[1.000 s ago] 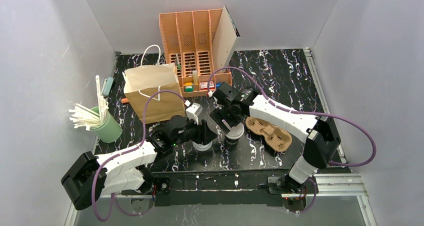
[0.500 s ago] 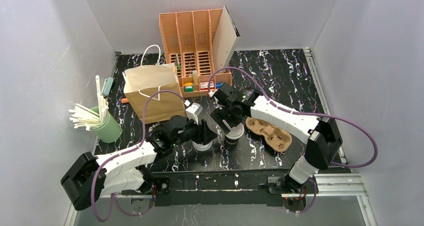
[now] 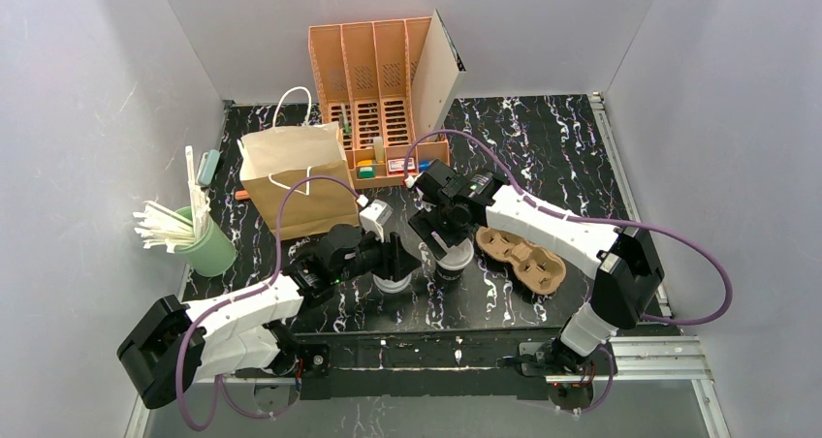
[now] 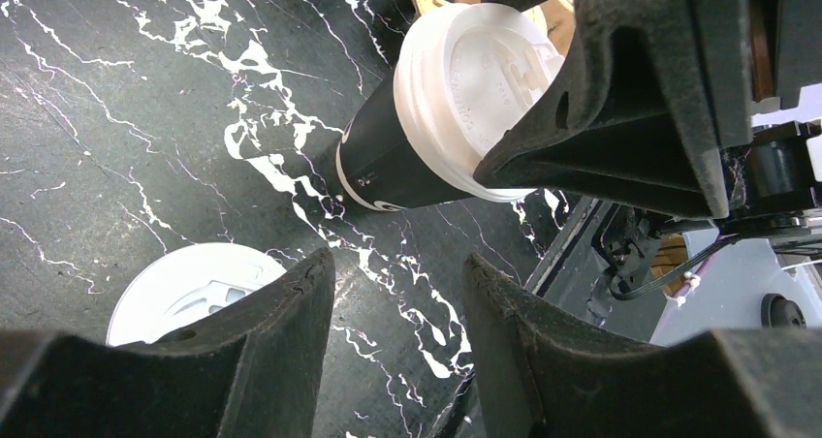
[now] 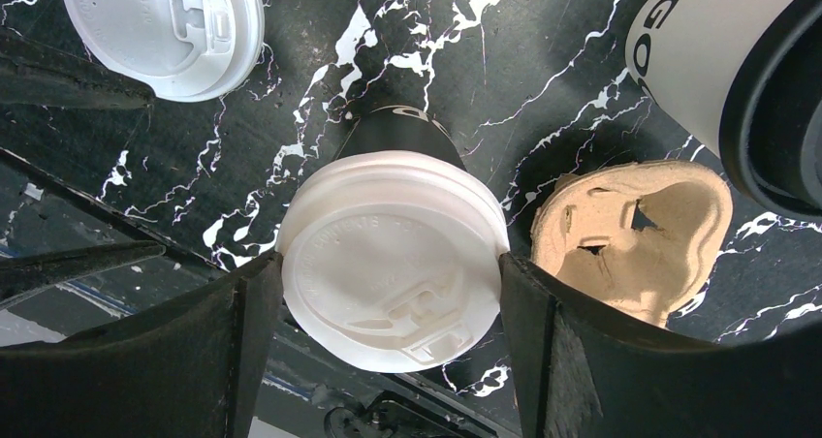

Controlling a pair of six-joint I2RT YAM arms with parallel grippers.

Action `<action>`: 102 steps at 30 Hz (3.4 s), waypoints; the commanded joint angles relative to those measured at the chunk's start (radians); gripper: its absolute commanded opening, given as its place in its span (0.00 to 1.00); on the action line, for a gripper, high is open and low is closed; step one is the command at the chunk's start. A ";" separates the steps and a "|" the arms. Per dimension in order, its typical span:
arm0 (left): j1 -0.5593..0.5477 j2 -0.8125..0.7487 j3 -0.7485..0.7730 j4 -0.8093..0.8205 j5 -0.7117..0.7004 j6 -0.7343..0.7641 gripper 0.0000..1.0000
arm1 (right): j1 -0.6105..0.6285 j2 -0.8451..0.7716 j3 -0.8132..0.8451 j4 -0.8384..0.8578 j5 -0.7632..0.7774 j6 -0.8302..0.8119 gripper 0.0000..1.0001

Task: Pack the takeout coffee
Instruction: Close the cup lid on the coffee cup.

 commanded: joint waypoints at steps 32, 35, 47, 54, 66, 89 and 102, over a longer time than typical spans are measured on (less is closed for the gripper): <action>0.002 -0.031 -0.023 0.007 -0.011 0.013 0.49 | 0.017 0.144 -0.136 -0.090 -0.036 0.058 0.84; 0.002 -0.032 -0.026 0.008 -0.011 0.013 0.49 | 0.017 0.137 -0.128 -0.088 -0.031 0.061 0.83; 0.002 -0.059 0.011 -0.036 -0.022 0.031 0.49 | 0.016 0.080 0.065 -0.101 0.029 0.060 0.95; 0.001 -0.075 0.026 -0.060 -0.026 0.038 0.49 | 0.017 0.067 0.155 -0.104 0.055 0.059 0.98; 0.002 -0.074 0.039 -0.066 -0.035 0.036 0.49 | 0.016 -0.030 0.199 -0.058 0.076 0.060 0.98; 0.002 0.134 0.291 -0.111 0.037 -0.004 0.39 | -0.076 -0.481 -0.252 0.272 0.098 0.493 0.60; -0.013 0.240 0.441 -0.309 0.024 -0.042 0.36 | -0.131 -0.540 -0.422 0.289 0.057 0.709 0.46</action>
